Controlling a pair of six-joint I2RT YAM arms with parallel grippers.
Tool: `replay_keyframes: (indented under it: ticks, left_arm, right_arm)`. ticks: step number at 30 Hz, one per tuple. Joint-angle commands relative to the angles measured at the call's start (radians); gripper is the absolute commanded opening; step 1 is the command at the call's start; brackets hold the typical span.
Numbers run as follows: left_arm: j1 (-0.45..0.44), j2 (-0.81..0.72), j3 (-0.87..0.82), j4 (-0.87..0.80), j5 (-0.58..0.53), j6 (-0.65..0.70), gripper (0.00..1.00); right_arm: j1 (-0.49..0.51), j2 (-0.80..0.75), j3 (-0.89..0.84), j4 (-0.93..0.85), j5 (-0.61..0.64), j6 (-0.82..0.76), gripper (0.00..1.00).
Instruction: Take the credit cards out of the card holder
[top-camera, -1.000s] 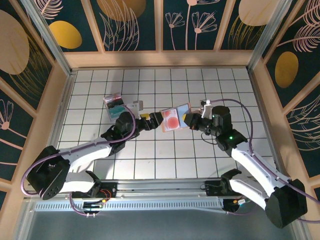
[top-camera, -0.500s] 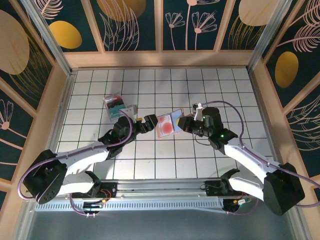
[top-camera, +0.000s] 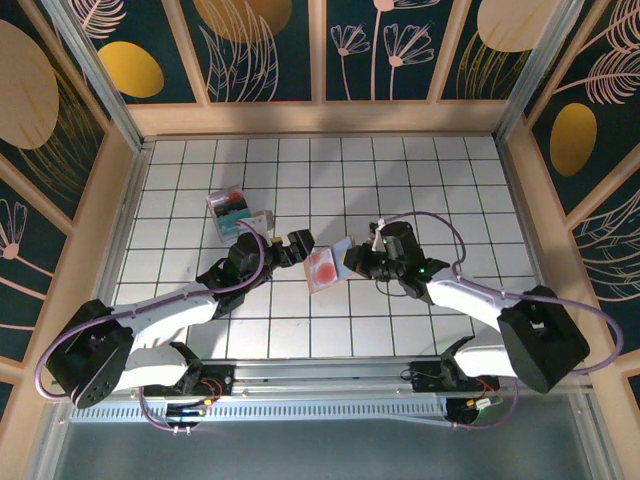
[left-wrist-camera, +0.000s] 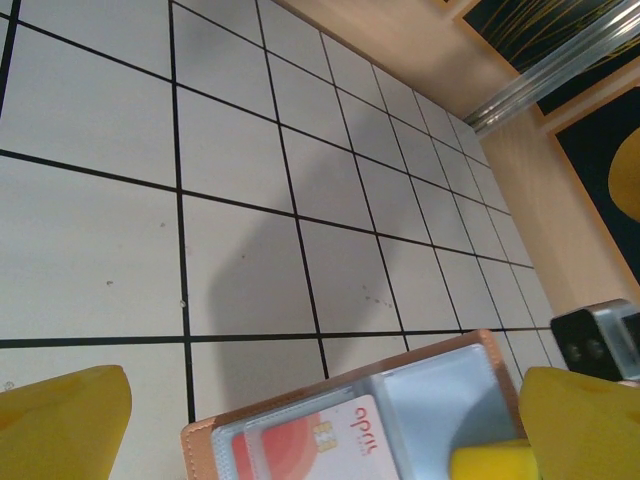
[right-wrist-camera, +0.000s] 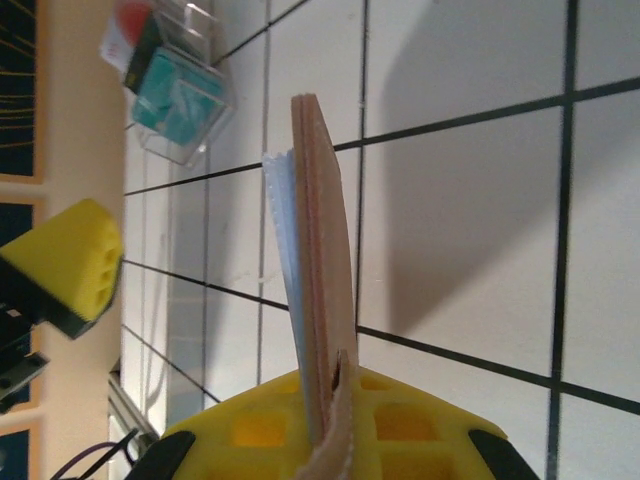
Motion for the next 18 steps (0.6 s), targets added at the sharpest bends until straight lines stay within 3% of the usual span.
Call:
replay_keyframes:
  ticks: [1,18]
  left_arm:
    - [-0.001,-0.005,0.026,-0.028,-0.016,0.0,0.99]
    - [-0.001,0.057,0.057,-0.044,0.047,0.029,0.97]
  right_arm:
    - [0.005,0.027,0.034,0.03,0.022,0.017,0.0]
    - [-0.022,0.147,0.073,-0.048,0.051,-0.056,0.0]
